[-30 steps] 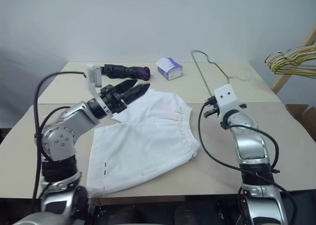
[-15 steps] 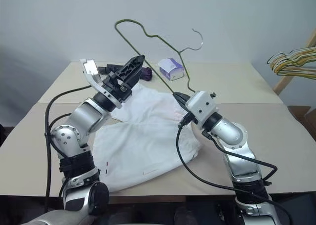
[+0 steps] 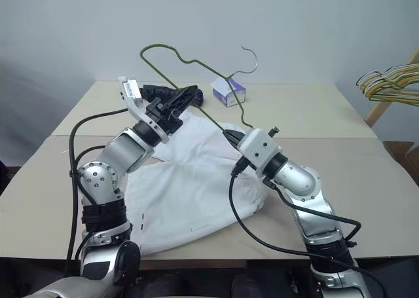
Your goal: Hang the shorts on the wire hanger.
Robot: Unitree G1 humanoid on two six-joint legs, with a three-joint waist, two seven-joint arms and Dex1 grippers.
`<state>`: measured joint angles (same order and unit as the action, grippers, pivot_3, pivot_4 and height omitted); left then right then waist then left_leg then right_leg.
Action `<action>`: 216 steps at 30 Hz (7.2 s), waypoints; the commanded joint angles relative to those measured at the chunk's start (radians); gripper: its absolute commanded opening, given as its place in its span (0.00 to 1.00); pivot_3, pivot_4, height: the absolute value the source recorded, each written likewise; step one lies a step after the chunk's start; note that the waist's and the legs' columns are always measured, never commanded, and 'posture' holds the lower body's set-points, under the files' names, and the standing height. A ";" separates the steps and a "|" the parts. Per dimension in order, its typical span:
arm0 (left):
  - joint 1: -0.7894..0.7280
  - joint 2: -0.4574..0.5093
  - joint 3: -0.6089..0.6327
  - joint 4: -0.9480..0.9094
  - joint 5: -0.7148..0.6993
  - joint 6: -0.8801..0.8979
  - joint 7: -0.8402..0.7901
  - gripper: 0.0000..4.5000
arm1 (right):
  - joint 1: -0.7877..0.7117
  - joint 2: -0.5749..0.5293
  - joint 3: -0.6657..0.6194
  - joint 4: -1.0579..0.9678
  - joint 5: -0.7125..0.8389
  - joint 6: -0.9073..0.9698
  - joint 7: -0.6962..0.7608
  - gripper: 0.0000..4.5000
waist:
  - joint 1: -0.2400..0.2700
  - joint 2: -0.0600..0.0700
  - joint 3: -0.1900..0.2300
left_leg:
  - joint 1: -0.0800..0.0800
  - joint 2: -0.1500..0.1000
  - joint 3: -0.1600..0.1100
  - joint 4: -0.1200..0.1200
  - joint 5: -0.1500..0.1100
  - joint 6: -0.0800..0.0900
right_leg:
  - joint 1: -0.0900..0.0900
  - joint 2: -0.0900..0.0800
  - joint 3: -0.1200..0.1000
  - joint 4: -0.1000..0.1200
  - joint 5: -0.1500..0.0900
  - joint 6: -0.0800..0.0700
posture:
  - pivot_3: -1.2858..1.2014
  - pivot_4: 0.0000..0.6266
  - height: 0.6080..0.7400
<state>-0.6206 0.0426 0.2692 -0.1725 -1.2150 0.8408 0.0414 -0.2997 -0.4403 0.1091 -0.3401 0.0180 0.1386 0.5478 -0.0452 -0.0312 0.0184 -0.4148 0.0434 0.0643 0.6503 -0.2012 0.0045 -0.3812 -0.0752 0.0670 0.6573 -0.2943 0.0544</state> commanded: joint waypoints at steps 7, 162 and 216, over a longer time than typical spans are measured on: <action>-0.005 0.047 -0.080 -0.017 0.159 -0.078 -0.083 0.00 | -0.025 -0.009 0.018 -0.004 -0.115 -0.090 -0.053 0.32 | 0.000 0.000 0.000 | 0.000 0.000 0.000 0.000 0.000 0.000 | 0.000 0.000 0.000 0.000 0.000 0.000 | 0.49 0.00 1.00; 0.404 0.586 -0.344 -0.108 0.761 -0.360 -1.025 1.00 | -0.824 -0.322 0.385 1.633 0.371 0.527 1.051 0.00 | 0.057 0.006 0.003 | -0.006 0.002 0.002 0.000 0.000 0.001 | -0.006 0.001 -0.002 -0.001 0.002 -0.001 | 0.55 0.00 1.00; -0.416 0.525 -0.454 0.915 1.060 -0.836 -1.626 0.81 | -0.461 -0.282 0.240 0.437 -0.137 0.175 0.713 0.00 | -0.024 0.006 0.003 | -0.009 0.005 0.000 0.004 0.000 0.000 | -0.008 0.004 -0.004 0.002 0.002 -0.001 | 0.49 0.00 1.00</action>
<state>-0.9979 0.5726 -0.1836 0.7367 -0.1580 0.0018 -1.5830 -0.7386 -0.7141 0.3657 0.1371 -0.1249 0.3061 1.2582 -0.0697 -0.0255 0.0215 -0.4239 0.0479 0.0641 0.6541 -0.2010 0.0047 -0.3889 -0.0709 0.0631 0.6593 -0.2929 0.0530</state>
